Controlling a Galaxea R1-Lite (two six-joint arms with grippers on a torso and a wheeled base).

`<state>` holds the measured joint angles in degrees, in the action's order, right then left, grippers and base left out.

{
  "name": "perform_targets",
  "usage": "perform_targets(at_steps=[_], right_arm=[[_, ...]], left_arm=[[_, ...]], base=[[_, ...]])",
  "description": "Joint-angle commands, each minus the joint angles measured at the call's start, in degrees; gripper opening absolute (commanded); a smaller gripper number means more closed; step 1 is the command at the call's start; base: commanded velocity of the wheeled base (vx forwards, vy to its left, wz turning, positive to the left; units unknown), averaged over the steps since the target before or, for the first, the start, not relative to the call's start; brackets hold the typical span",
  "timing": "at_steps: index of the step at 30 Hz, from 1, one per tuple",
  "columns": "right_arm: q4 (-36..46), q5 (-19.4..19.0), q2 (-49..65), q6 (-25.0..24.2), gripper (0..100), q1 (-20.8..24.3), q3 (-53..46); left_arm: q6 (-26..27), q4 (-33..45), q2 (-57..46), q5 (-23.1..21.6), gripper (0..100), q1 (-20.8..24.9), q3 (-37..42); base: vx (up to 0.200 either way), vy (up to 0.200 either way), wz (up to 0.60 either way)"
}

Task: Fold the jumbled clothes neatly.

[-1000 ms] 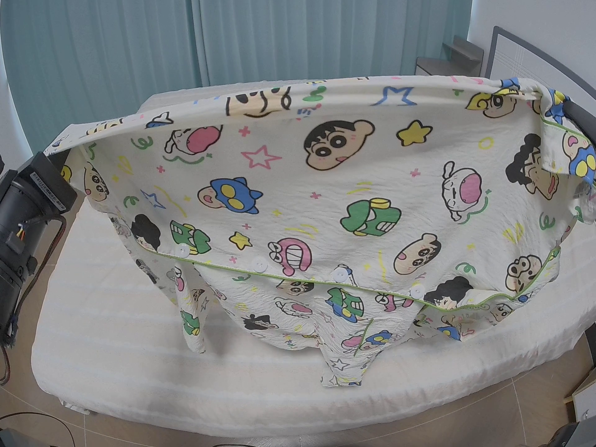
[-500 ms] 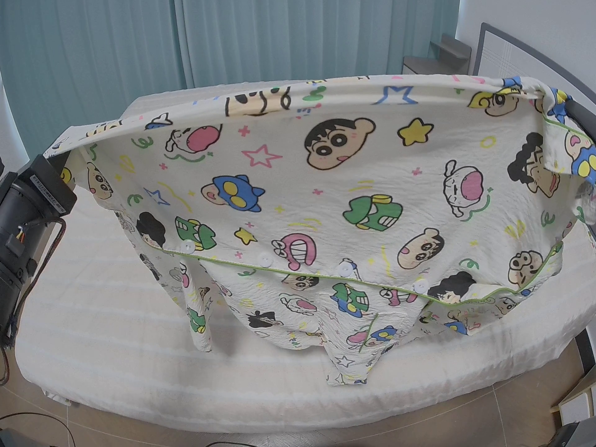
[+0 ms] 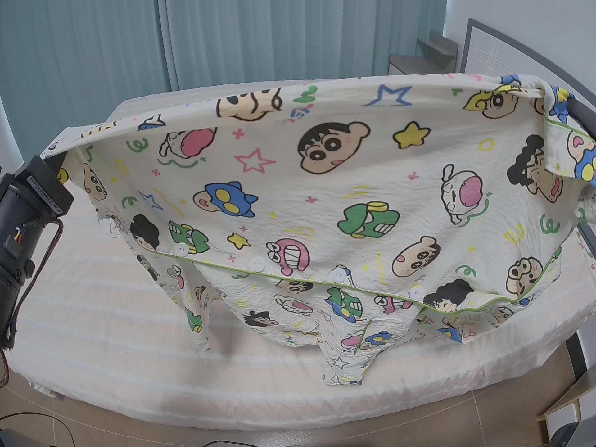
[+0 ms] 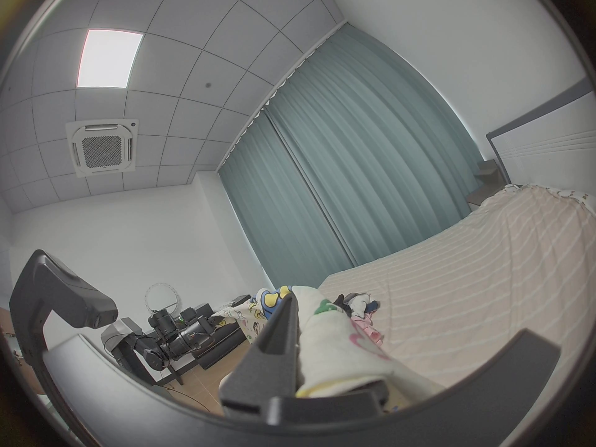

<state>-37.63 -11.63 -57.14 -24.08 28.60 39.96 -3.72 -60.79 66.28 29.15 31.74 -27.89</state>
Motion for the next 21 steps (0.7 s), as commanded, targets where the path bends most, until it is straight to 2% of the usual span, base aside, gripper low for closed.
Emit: perform_targets(at_steps=[1,8,12,21], right_arm=[[0.1,-0.59,0.8,-0.09,0,0.05,0.21],[0.72,-0.5,5.9,-0.09,0,-0.65,-1.64],[0.63,-0.85,5.81,-0.09,0,-3.55,-3.93],[0.72,-1.38,6.34,-0.09,0,-5.13,-3.49]], left_arm=[[0.03,0.06,-0.98,-0.06,0,-0.02,0.38],[0.03,0.15,-3.88,-1.02,0,-0.02,3.72],[0.2,0.15,-4.58,-2.34,0,-0.02,4.34],[0.2,0.15,-5.46,-2.78,0,-0.28,7.41]], base=[[0.0,-0.2,0.0],[0.0,-0.2,0.0],[0.0,-0.2,0.0],[0.0,0.0,0.0]])
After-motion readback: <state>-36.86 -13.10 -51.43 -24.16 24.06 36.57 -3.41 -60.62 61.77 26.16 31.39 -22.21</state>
